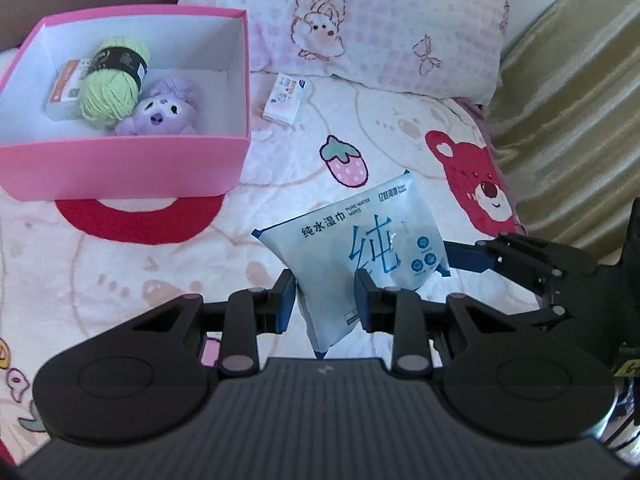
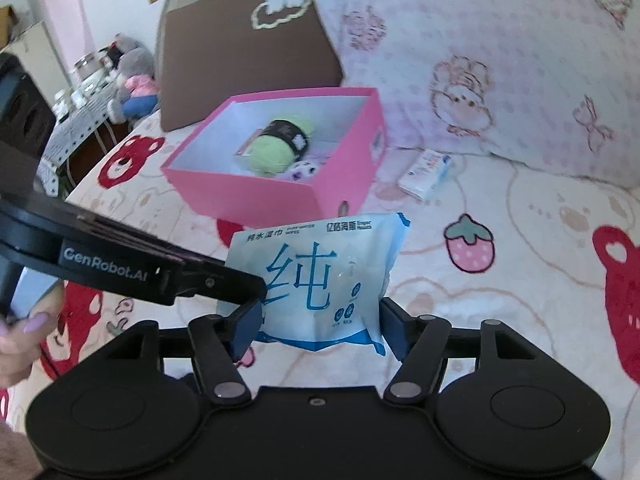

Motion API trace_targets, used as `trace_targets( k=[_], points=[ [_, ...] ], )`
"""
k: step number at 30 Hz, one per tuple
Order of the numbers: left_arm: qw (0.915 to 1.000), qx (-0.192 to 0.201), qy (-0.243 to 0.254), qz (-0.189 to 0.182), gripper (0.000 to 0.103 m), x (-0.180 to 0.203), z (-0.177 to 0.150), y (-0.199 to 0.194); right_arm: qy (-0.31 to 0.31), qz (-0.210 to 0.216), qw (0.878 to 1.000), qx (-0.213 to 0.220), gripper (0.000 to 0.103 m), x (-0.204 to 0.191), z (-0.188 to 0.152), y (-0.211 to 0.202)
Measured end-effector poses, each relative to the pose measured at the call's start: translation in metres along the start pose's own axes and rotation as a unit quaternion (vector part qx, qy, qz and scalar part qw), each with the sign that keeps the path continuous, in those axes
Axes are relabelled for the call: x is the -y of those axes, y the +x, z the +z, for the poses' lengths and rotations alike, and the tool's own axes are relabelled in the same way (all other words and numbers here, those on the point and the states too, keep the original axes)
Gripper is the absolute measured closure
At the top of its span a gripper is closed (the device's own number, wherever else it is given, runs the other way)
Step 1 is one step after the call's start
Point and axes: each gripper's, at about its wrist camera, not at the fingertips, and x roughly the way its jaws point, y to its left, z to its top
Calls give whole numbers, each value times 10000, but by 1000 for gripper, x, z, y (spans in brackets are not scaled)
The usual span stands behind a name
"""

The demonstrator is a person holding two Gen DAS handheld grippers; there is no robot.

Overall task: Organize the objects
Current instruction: 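Lift the wet-wipes package with the left gripper and carry it toward the pink box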

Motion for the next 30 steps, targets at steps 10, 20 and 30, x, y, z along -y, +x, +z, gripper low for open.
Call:
trace_targets(
  k=[10, 20, 30],
  points=[
    [9994, 287, 142, -106, 72, -6, 7, -37, -369, 108, 9992, 106, 38, -22, 19, -22],
    [9981, 528, 270, 164, 69, -21, 19, -72, -879, 261, 9955, 242, 56, -48, 48, -27],
    [9963, 553, 434, 493, 68, -36, 34, -105, -997, 462, 9938, 146, 56, -76, 74, -20]
  ],
)
